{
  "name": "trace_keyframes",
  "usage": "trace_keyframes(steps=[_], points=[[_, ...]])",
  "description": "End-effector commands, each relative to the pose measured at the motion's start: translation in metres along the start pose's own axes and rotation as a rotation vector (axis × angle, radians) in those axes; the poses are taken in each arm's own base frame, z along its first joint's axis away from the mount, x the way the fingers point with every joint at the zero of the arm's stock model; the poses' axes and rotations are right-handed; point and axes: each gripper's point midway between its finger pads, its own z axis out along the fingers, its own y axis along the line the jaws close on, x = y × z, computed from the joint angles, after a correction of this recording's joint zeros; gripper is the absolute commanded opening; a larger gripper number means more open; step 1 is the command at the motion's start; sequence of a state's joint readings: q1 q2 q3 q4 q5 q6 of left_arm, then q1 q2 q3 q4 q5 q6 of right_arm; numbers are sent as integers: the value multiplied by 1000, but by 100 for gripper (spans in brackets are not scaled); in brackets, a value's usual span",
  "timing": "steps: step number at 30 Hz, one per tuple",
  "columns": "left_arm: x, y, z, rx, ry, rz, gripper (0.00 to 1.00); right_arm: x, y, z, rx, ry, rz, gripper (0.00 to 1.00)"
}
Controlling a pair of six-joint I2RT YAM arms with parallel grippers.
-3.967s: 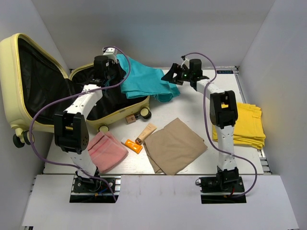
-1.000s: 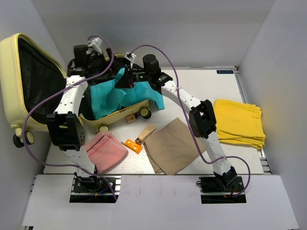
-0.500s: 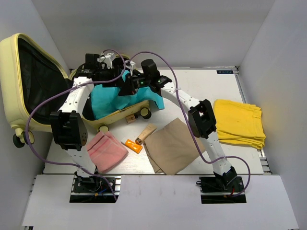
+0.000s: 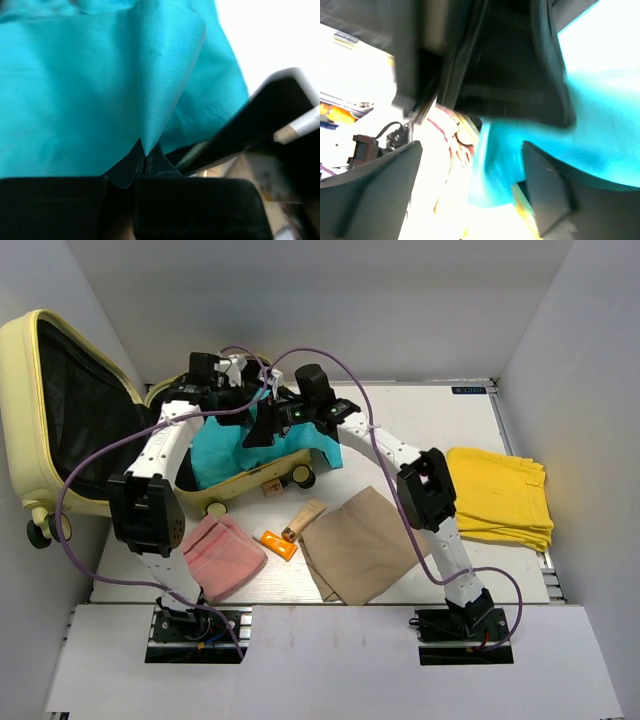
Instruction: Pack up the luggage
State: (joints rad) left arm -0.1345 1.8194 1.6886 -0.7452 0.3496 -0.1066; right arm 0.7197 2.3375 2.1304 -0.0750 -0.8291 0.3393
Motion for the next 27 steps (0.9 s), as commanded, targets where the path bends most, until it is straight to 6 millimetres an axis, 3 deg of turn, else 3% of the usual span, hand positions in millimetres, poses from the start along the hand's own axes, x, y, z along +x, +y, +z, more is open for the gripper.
trace_keyframes(steps=[1,3,5,6,9,10,12,17,21,27], points=[[-49,25,-71,-198,-194,-6,1,-48,45,-28,13,-70,-109,90],[-56,53,-92,-288,-227,-50,1,-42,38,-34,59,-57,-94,90],[-57,83,-116,-384,-248,-90,1,-53,38,-51,124,-89,-88,90],[-56,96,-125,-448,-251,-90,1,-48,20,-57,201,-97,-56,90],[-50,122,-148,-539,-260,-125,1,-51,-6,-89,423,-127,-11,90],[-48,131,-154,-555,-265,-138,1,-42,-15,-97,476,-103,20,90],[-42,147,-166,-592,-273,-167,1,-28,-51,-130,680,-90,117,90],[-38,172,-192,-657,-288,-194,1,-3,-86,-173,792,-51,208,90],[-37,189,-211,-696,-291,-202,1,19,-96,-186,816,1,198,90],[-48,201,-241,-751,-314,-145,1,32,-99,-181,763,19,179,90]])
